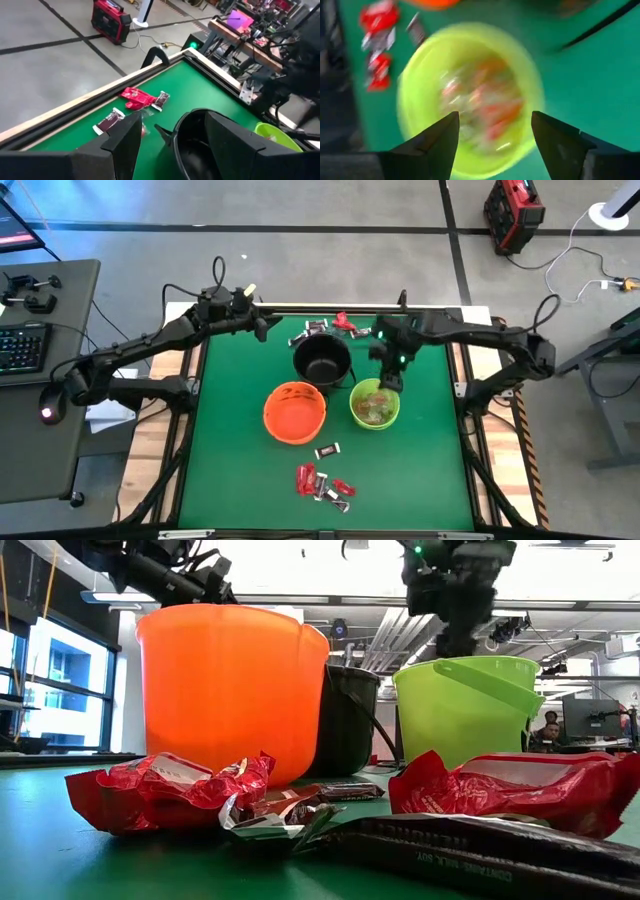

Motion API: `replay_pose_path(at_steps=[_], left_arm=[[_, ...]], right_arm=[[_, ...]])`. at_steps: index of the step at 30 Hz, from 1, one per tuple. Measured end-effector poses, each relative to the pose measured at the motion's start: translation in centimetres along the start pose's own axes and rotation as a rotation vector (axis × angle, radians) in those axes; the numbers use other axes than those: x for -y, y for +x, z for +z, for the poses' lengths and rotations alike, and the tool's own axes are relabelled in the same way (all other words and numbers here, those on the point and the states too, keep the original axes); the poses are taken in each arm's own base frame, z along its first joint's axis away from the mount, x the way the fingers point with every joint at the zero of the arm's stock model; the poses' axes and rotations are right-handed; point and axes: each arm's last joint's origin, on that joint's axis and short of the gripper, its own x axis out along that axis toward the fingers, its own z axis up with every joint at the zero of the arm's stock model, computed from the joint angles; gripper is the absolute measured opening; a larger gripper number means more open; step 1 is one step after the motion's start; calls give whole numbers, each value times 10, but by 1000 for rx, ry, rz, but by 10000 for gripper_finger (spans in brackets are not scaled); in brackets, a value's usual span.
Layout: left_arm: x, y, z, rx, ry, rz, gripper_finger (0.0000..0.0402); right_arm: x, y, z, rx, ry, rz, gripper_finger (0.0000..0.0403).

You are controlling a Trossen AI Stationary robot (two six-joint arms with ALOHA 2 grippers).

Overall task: Sort candy by brand, put in halloween buckets
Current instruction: Put the blue gummy into the green bucket

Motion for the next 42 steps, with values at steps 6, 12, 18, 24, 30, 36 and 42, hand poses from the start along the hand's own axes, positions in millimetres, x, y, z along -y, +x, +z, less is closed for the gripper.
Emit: replay_pose_path(at_steps=[6, 12, 18, 24, 30, 36, 42], left_arm=[[-1, 0, 0, 14, -76, 34, 207], [-1, 0, 0, 50, -235, 101, 207], [-2, 0, 1, 146, -392, 241, 207], [0, 0, 0, 190, -509, 275, 207], [-1, 0, 0, 221, -545, 308, 207], [-1, 0, 0, 221, -545, 307, 207], [1, 1, -1, 211, -543, 294, 207]], right_arm=[[60, -26, 14, 257, -42, -160, 206], [120, -44, 24, 526, -92, -222, 141], [166, -33, 36, 655, -6, -201, 60], [197, 9, 43, 636, 233, 0, 10], [214, 57, 49, 573, 438, 91, 33], [210, 74, 59, 592, 488, 29, 35], [199, 81, 65, 580, 474, -17, 67]])
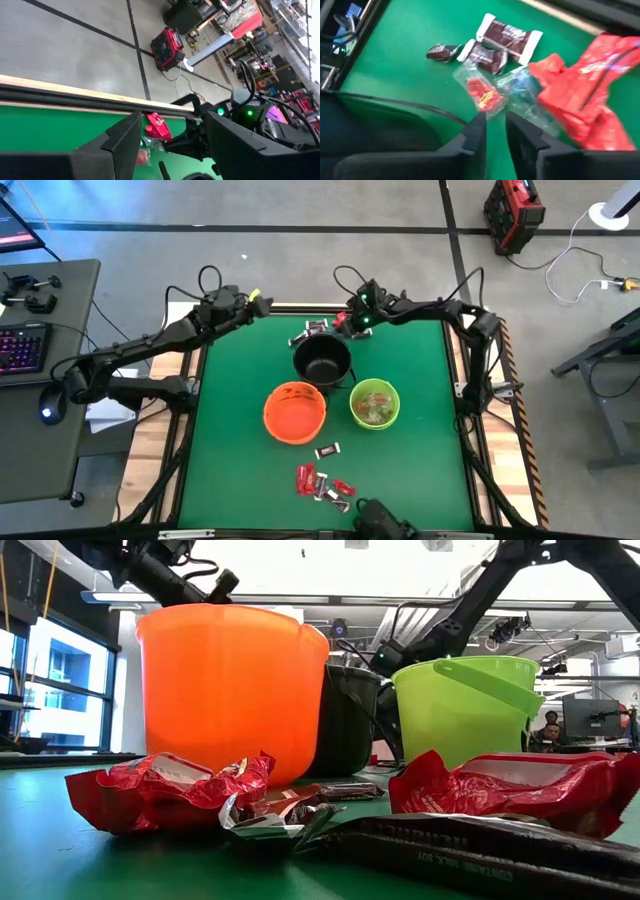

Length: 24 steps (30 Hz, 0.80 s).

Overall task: Sort candy by brand, put in halloween buckets
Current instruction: Put the blue gummy into the green bucket

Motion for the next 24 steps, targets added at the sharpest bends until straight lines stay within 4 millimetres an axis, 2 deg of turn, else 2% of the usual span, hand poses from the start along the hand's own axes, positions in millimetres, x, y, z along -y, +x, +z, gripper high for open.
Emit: replay_pose_path(at_steps=[3, 7, 10, 17, 24], left_arm=[[0, 0, -1, -19, 27, -14, 207], [0, 0, -1, -23, 61, -18, 207], [1, 0, -1, -36, 78, -29, 207], [2, 0, -2, -60, 106, -51, 207], [2, 0, -3, -69, 117, -60, 207]], right_arm=[[-8, 4, 0, 4, -30, -8, 109], [-20, 8, 1, 28, -90, -118, 170], [-29, 11, 3, 37, -129, -163, 195], [-36, 27, 7, -24, -104, -270, 188], [-36, 32, 15, -62, -63, -328, 166]])
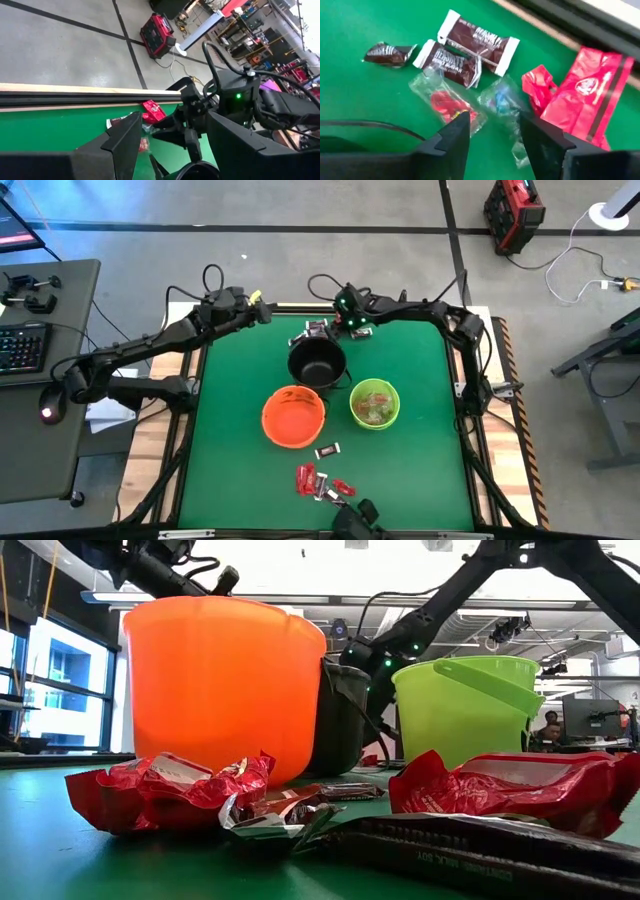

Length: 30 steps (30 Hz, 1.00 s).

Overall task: Sort candy by brand, put in halloween buckets
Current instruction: Put the blue gummy into the green bucket

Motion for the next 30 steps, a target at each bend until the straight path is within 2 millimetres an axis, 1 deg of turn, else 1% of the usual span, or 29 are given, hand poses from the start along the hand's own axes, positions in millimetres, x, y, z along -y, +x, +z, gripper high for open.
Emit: replay_pose_path(at_steps=[5, 9, 14, 17, 25, 28, 30], left_arm=[[0, 0, 0, -8, 19, -8, 207], [0, 0, 0, -9, 37, -9, 207], [0, 0, 0, -10, 44, -10, 207], [0, 0, 0, -11, 44, -12, 207], [0, 0, 0, -12, 51, -13, 207], [1, 0, -1, -21, 51, -22, 207], [1, 0, -1, -26, 52, -26, 207]], right_arm=[[-1, -4, 3, -20, -38, -47, 155], [-1, -7, 7, -24, -76, -76, 154], [1, -7, 0, -95, -135, -84, 154], [2, -4, -3, -120, -144, -94, 154], [6, 18, -11, -155, -143, -105, 153], [6, 18, -11, -152, -150, -126, 141], [6, 17, -10, -140, -155, -131, 122]])
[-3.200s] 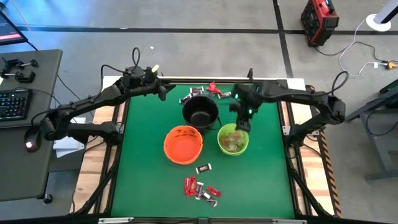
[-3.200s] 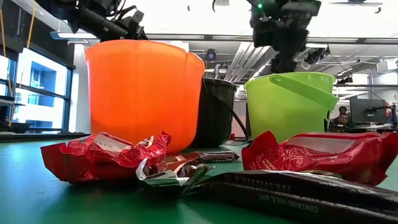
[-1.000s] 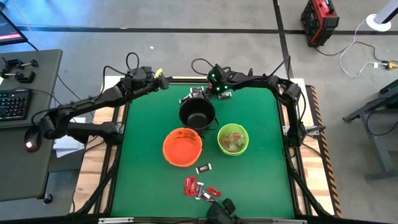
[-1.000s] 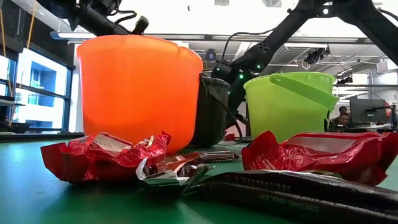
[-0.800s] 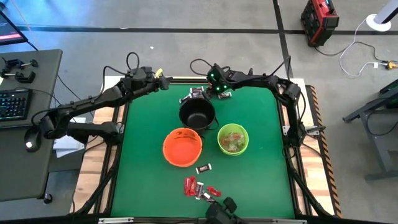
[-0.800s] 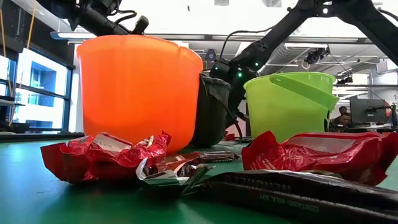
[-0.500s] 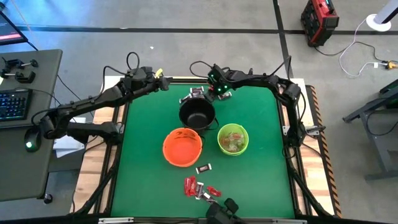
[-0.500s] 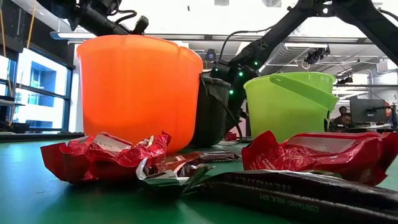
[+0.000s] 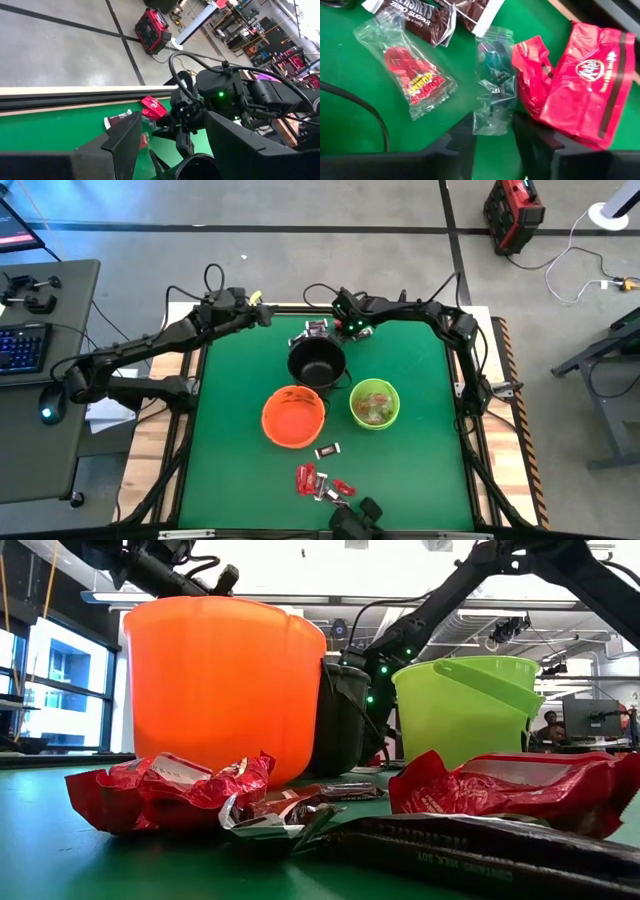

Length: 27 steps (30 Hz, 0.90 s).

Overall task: Sort candy by brand, put in halloween buckets
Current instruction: Put the blue gummy into the green bucket

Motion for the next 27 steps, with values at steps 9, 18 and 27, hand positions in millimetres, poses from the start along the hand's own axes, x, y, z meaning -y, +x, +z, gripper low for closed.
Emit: replay_pose_path(at_steps=[9, 18, 27], left_arm=[[0, 0, 0, 0, 28, 0, 207], [0, 0, -1, -12, 32, 2, 207], [-2, 0, -1, 4, 20, 45, 207]], right_arm=[[3, -23, 5, -98, -131, 3, 13], [4, -110, -26, -61, -264, 244, 1], [1, -163, -125, 79, -230, 504, 0]])
